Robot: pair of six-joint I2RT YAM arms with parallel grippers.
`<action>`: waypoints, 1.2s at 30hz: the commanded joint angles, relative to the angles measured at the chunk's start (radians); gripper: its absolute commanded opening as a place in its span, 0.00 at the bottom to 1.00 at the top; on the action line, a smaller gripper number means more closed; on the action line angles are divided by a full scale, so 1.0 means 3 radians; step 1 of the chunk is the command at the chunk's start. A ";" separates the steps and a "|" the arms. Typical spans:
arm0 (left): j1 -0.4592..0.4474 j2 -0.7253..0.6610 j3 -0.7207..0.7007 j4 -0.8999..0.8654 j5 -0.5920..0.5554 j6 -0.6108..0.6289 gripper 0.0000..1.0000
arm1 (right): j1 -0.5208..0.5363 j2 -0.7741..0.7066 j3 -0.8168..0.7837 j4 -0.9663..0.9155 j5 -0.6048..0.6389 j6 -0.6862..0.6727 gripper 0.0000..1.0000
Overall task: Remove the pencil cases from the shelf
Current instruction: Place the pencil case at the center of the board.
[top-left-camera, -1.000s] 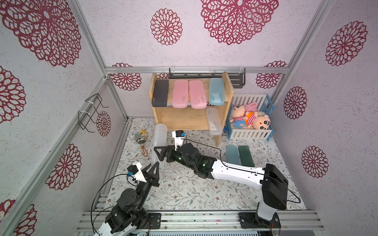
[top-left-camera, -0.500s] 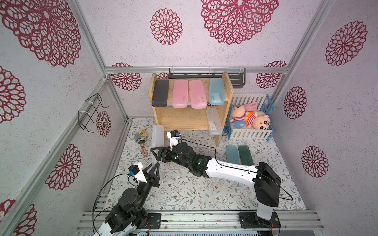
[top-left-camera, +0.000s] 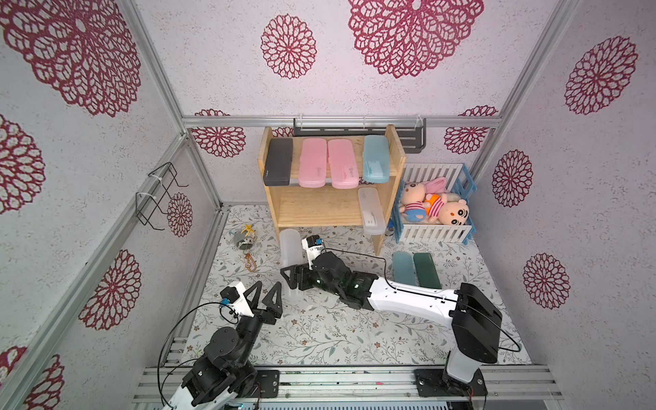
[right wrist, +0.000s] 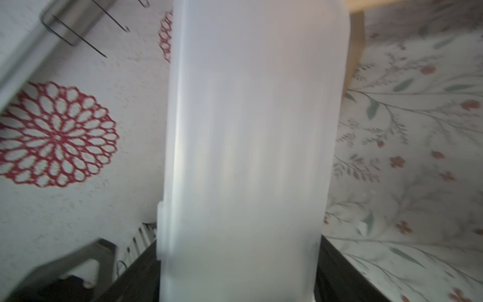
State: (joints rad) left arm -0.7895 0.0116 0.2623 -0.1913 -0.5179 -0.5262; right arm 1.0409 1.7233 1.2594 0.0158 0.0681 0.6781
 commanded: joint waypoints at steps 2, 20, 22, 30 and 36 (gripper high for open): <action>-0.0028 -0.0011 -0.0188 0.0385 -0.0061 -0.0134 0.68 | -0.0155 -0.0397 -0.0296 -0.0476 -0.0052 -0.0413 0.61; -0.0032 0.0140 -0.0217 0.0535 0.0003 -0.0216 0.97 | -0.1474 -0.0699 -0.1492 -0.0428 0.0210 -0.0884 0.64; -0.0029 0.0133 -0.0222 0.0530 0.0004 -0.0220 0.97 | -0.1563 -0.0604 -0.1465 -0.0404 0.0214 -0.0905 0.64; -0.0032 0.0120 -0.0142 0.0379 -0.0047 -0.0207 0.97 | -0.1792 -0.0305 -0.1406 -0.0418 0.0299 -0.0984 0.65; -0.0033 0.0148 -0.0125 0.0365 -0.0091 -0.0243 0.97 | -0.1877 -0.0139 -0.1345 -0.0454 0.0345 -0.1010 0.67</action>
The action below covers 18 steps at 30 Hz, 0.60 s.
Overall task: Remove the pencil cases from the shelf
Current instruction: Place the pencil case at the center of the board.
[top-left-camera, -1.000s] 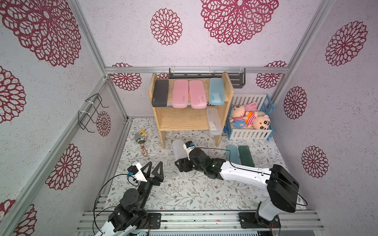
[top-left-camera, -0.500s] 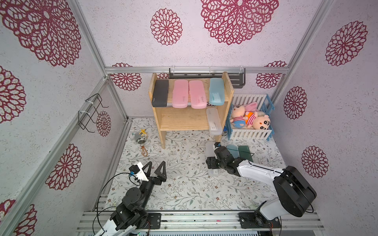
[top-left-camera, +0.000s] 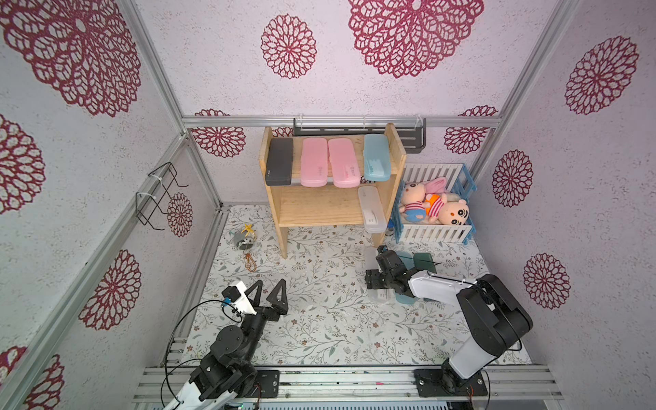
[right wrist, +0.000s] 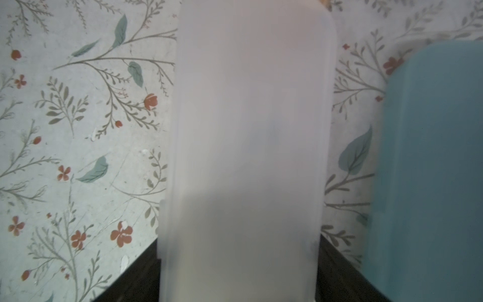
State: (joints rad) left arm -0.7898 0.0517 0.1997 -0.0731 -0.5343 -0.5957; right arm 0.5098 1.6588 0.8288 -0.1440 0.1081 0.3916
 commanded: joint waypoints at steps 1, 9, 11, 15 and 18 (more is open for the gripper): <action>-0.0031 0.0036 0.0088 -0.0028 -0.0035 -0.0020 0.97 | -0.0113 0.0086 0.0100 0.0049 0.0226 -0.0053 0.67; -0.0031 0.0244 0.0143 0.0020 -0.0043 -0.0069 0.97 | -0.0109 -0.0143 -0.0168 0.0053 0.0130 0.0046 0.67; -0.0031 0.0297 0.0134 0.0068 -0.0037 -0.0094 0.97 | -0.0112 -0.0262 -0.0234 0.0048 0.0127 0.0073 0.67; -0.0030 0.0421 0.0143 0.0170 -0.0019 -0.0104 0.97 | -0.0112 -0.0364 -0.0243 -0.0045 0.0191 0.0052 0.69; -0.0031 0.0552 0.0169 0.0247 -0.0018 -0.0148 0.97 | -0.0115 -0.0338 -0.0254 -0.0048 0.0203 0.0045 0.71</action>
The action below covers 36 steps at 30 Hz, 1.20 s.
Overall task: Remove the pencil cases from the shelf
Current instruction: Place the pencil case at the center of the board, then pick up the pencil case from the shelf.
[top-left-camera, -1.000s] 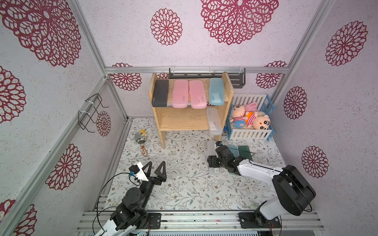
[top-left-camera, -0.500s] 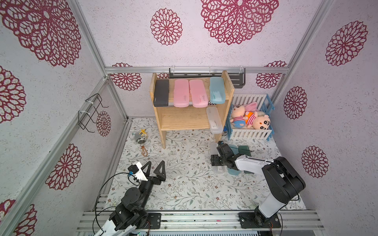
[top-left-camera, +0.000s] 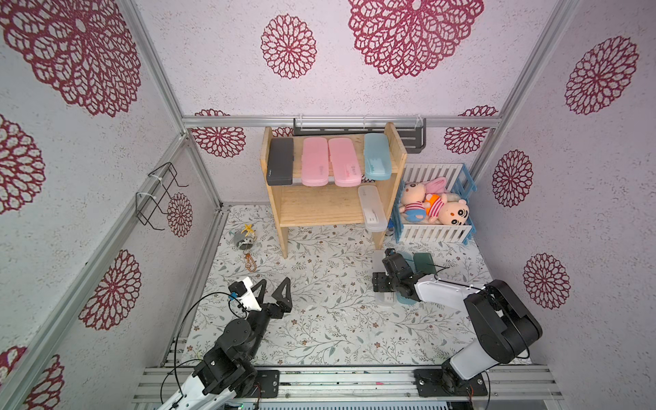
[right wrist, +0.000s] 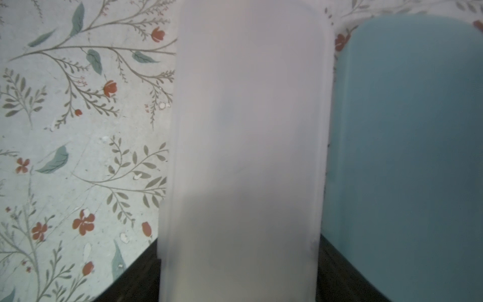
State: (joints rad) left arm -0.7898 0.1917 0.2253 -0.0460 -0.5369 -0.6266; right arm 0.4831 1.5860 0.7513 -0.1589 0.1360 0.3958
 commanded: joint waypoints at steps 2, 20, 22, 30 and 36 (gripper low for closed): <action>-0.0031 0.0209 0.0100 0.0246 0.0010 -0.0104 0.97 | -0.0024 -0.0076 -0.0012 0.0032 0.0122 0.0036 0.73; -0.0036 0.1290 0.0481 0.0881 0.0328 -0.0405 0.97 | -0.0022 -0.1399 0.0029 -0.0074 -0.0126 0.0042 0.99; -0.0032 0.1655 0.0548 0.1287 0.0547 -0.0639 0.97 | -0.0026 -0.1652 0.0009 -0.0065 -0.0085 0.0055 0.99; -0.0049 0.3378 0.1092 0.3013 0.1281 -0.1636 0.97 | -0.0524 -0.2136 -0.0009 -0.0146 -0.0884 0.0144 0.99; 0.0004 0.4227 0.1681 0.3256 0.1596 -0.1922 0.97 | -0.0863 -0.2343 0.0034 -0.0274 -0.1123 0.0145 0.99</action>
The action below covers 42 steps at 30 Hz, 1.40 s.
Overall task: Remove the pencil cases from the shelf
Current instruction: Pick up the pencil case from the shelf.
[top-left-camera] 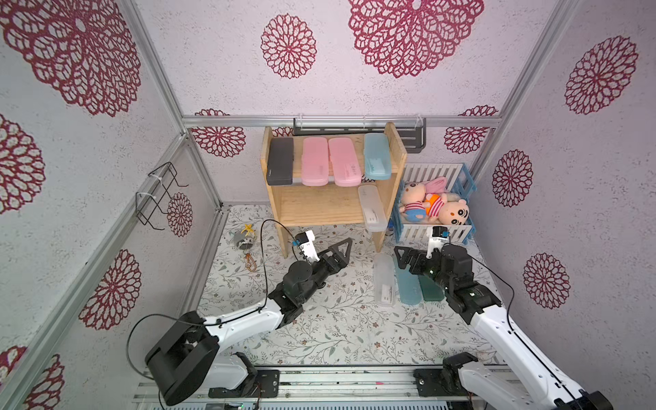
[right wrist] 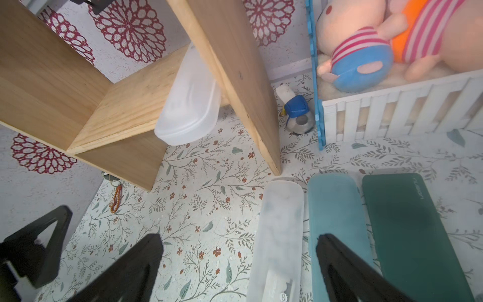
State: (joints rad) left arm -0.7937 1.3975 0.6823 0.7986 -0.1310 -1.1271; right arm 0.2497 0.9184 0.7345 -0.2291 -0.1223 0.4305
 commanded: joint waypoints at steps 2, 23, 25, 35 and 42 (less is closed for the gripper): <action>0.0065 0.0440 0.0250 0.0569 0.0293 -0.0376 0.97 | -0.0153 -0.0130 0.0117 -0.0089 -0.0313 0.0008 0.99; 0.0232 0.1668 0.1271 0.0218 0.0628 -0.0665 0.97 | -0.0362 -0.0122 0.0052 -0.0055 -0.0485 -0.0049 0.99; 0.0237 0.1734 0.1331 0.0221 0.0636 -0.0686 0.98 | -0.0387 -0.0117 0.0052 -0.0050 -0.0506 -0.0063 0.99; 0.0276 0.1978 0.1617 0.0062 0.0712 -0.0739 0.87 | -0.0492 -0.0025 -0.0043 0.0061 -0.0589 -0.0105 0.99; 0.0309 0.2064 0.1722 0.0038 0.0752 -0.0766 0.69 | -0.0544 -0.0024 -0.0073 0.0063 -0.0592 -0.0144 0.99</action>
State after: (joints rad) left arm -0.7128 1.9995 1.1755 0.8223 0.0784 -1.3621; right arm 0.0971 0.9184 0.7124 -0.2489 -0.2867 0.4168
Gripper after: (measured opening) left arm 0.700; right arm 0.990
